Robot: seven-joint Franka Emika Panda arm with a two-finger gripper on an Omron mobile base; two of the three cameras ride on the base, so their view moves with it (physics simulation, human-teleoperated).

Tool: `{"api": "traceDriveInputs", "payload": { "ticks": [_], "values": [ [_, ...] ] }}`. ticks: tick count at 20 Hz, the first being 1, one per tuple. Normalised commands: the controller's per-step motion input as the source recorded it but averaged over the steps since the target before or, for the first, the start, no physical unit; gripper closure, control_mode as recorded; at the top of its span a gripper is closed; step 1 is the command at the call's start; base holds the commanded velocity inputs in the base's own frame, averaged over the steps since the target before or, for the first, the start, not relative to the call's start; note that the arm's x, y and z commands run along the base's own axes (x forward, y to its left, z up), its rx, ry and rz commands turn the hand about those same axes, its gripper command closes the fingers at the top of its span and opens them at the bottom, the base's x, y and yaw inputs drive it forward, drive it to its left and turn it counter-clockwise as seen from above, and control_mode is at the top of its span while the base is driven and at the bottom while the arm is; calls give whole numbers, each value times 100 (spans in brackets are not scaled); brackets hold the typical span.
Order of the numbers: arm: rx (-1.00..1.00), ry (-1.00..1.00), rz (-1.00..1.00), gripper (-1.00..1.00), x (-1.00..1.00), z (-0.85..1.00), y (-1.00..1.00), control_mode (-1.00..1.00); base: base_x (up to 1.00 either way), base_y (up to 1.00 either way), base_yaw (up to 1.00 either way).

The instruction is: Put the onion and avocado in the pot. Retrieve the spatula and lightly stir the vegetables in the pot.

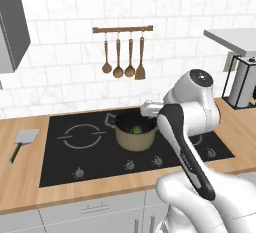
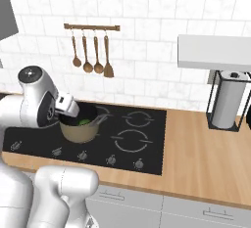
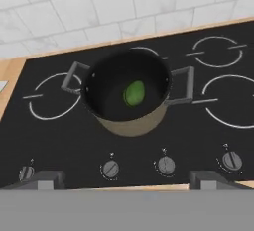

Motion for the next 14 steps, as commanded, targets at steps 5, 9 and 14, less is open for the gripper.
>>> {"api": "traceDriveInputs", "payload": {
  "ticks": [5,9,14],
  "values": [
    [0,10,-1,-100,-23,-1,2,-100,0,0,0],
    [0,2,0,-100,-11,0,5,100,-35,31,-3],
    [0,0,0,-100,0,0,0,100,-32,81,-7]
  ]
}}
